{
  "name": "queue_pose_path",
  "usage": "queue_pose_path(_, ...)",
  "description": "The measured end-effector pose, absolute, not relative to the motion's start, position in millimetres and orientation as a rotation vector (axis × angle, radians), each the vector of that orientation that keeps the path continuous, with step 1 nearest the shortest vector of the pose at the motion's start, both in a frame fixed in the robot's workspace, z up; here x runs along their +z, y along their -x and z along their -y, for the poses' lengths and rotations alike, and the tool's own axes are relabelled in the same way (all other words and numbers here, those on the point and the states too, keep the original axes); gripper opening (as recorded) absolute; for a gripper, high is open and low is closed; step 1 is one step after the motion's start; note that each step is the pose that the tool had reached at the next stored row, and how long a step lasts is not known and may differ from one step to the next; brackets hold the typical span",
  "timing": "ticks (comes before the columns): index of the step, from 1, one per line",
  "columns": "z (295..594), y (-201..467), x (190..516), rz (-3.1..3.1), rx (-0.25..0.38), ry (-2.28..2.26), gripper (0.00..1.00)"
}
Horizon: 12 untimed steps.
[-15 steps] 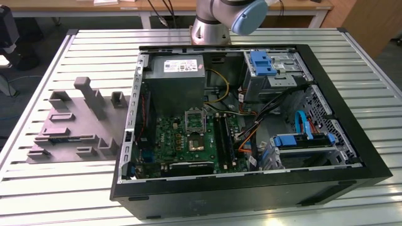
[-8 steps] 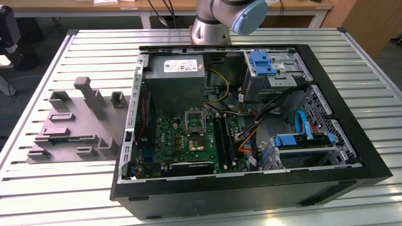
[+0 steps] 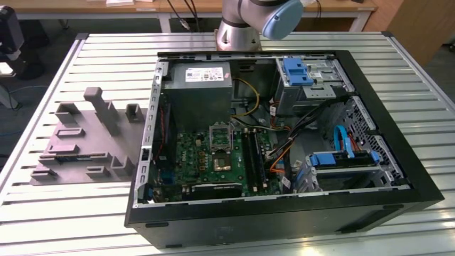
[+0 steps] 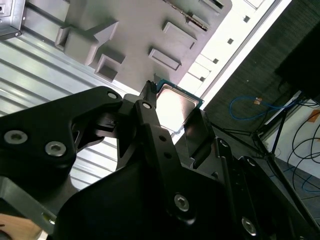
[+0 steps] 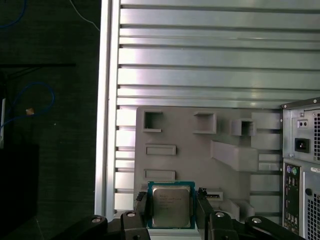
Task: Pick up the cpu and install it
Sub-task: 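Pick up the cpu and move it towards the insertion slot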
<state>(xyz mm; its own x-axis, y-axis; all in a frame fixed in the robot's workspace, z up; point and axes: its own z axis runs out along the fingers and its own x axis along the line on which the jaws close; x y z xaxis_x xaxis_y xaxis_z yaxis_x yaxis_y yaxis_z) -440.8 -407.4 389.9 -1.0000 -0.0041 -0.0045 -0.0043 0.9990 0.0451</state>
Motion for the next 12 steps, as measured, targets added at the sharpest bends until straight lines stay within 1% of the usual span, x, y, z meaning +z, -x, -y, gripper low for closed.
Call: queue_pose_path(12,407.3,435.0,389.8,-3.136,0.071,0.007,0.47)
